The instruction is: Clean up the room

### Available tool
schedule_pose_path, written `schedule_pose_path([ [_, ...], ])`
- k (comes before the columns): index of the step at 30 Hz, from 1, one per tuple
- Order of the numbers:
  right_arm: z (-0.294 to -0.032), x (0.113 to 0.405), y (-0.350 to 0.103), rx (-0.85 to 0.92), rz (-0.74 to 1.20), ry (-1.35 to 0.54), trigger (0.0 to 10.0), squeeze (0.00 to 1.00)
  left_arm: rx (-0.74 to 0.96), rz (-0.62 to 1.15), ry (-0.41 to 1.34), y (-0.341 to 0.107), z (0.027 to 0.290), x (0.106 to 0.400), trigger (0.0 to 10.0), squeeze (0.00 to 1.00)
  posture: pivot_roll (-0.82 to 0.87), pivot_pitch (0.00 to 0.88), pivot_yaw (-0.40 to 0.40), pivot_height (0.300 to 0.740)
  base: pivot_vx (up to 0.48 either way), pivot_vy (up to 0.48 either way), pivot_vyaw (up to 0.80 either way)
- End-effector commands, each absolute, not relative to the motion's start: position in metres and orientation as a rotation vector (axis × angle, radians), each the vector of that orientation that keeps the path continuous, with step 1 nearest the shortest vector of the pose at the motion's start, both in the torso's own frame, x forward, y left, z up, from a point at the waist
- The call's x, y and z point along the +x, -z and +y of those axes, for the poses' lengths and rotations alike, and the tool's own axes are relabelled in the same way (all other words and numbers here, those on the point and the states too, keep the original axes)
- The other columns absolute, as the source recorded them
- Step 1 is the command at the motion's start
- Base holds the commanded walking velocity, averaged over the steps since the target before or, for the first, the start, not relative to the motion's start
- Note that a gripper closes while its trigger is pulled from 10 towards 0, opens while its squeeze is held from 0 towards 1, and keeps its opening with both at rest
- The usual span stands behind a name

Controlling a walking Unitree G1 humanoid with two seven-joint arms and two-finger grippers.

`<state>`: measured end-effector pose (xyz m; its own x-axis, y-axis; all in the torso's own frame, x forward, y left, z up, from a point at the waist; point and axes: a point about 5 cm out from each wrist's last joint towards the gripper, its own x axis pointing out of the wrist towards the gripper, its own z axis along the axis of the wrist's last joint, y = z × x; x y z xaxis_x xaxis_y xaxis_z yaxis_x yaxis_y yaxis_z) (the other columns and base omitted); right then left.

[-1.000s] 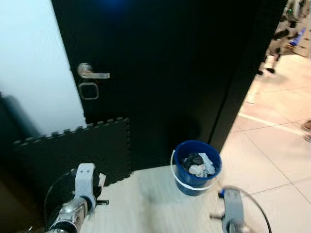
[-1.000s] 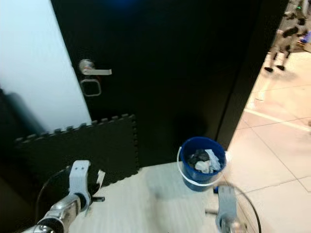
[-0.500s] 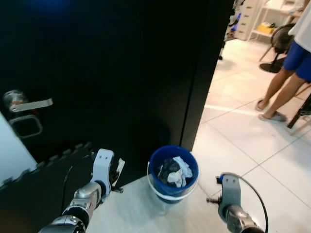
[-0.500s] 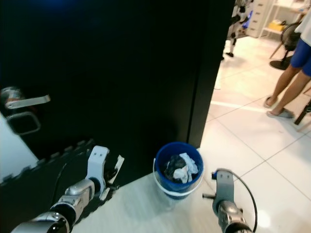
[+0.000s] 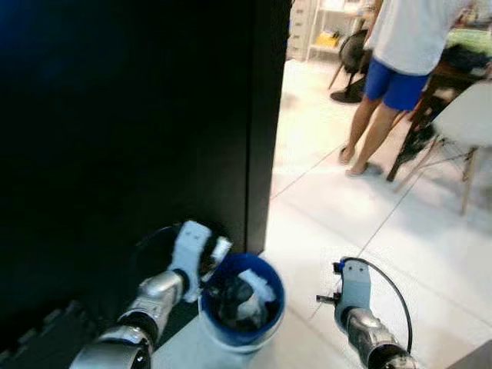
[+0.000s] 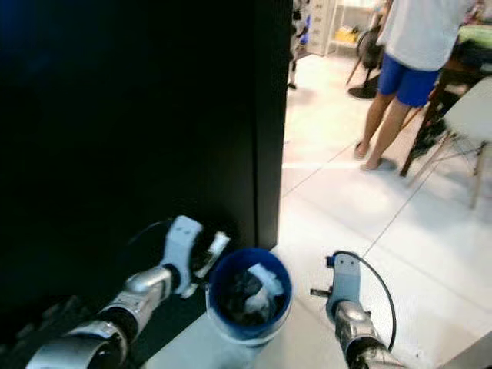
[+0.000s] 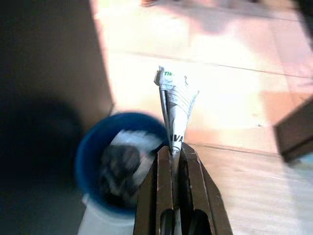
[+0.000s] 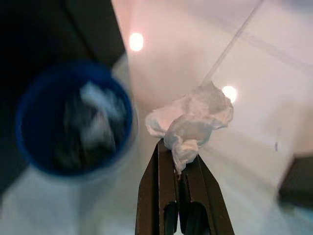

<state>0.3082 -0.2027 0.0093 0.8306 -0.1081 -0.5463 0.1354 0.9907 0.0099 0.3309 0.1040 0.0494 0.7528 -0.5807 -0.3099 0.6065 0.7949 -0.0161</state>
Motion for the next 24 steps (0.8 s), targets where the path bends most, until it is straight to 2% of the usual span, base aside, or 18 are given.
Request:
schedule_pose_path([
  [1, -0.192, 0.307, -0.006, 0.054, 0.584, 0.098, 10.0, 0.0, 0.094, 0.315, 0.684, -0.05, 0.1, 0.331, 10.0, 0.0, -0.07, 0.021, 0.048, 0.74, 0.371, 0.0, -0.76],
  [5, -0.187, 0.312, -0.01, 0.048, 0.567, 0.078, 10.0, 0.0, 0.095, 0.33, 0.681, -0.05, 0.097, 0.332, 10.0, 0.0, -0.07, 0.02, 0.049, 0.74, 0.273, 0.0, -0.76],
  [10, -0.176, 0.321, -0.02, 0.025, 0.524, 0.019, 10.0, 0.0, 0.108, 0.453, 0.463, -0.032, 0.123, 0.327, 10.0, 0.0, -0.08, 0.024, 0.049, 0.74, 0.0, 0.0, -0.76],
  [13, -0.17, 0.328, -0.027, -0.007, 0.492, -0.023, 10.0, 0.0, -0.005, 0.513, 0.348, -0.022, 0.134, 0.322, 10.0, 0.0, -0.1, 0.034, 0.043, 0.74, 0.0, 0.0, -0.76],
  [16, -0.165, 0.331, -0.032, -0.024, 0.473, -0.048, 10.0, 0.0, -0.076, 0.533, 0.31, -0.018, 0.135, 0.32, 10.0, 0.0, -0.1, 0.043, 0.039, 0.74, 0.0, 0.0, -0.76],
  [24, -0.149, 0.345, -0.05, -0.06, 0.396, -0.119, 10.0, 0.0, -0.22, 0.573, 0.203, -0.014, 0.133, 0.318, 10.0, 0.0, -0.14, 0.066, 0.034, 0.74, 0.0, 0.0, 0.0],
])
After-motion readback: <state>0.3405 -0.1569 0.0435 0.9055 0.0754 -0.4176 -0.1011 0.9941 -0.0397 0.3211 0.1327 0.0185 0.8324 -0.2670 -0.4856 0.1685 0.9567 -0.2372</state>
